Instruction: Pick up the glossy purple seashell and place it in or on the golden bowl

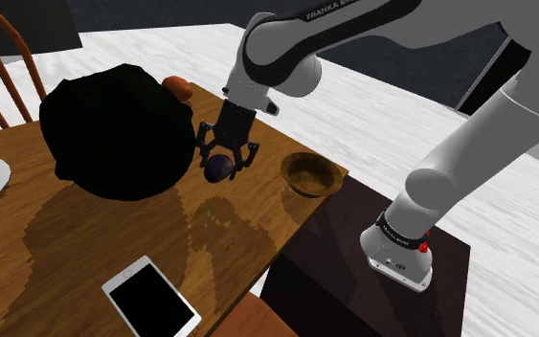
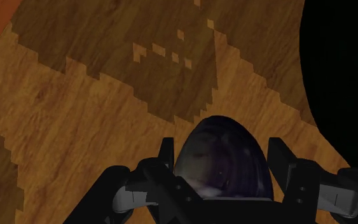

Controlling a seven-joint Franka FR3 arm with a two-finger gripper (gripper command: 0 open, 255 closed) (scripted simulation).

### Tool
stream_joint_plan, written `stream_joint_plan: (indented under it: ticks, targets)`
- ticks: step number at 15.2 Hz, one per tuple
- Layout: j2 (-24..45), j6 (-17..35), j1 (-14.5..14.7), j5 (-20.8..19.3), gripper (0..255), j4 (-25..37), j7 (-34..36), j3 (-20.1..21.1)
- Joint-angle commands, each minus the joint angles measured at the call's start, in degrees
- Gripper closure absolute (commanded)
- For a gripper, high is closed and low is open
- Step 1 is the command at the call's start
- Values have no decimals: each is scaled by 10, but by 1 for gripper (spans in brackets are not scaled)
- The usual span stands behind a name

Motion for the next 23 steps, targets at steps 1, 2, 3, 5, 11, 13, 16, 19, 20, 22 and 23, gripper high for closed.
stream_joint_plan:
  ticks: [1, 2, 3, 5, 11, 13, 16, 19, 20, 22, 23]
  targets:
    - [-11, -18, -1, -1, 255, 8, 5, -3]
    - [-16, -26, -1, -1, 255, 12, 8, -5]
    - [-21, -34, -2, -1, 255, 15, 10, -7]
    - [-31, -50, -2, -2, 255, 23, 16, -11]
    - [-55, -97, -4, -7, 255, 50, 32, -22]
    - [-62, -113, -5, -8, 255, 59, 37, -26]
    - [-91, -132, -3, 4, 255, 45, 25, -40]
    - [-163, -169, 5, 30, 255, -12, -13, -79]
    - [-186, -181, 8, 36, 255, -30, -24, -92]
    - [-231, -206, 14, 41, 255, -65, -43, -119]
    - [-252, -218, 17, 42, 255, -81, -52, -132]
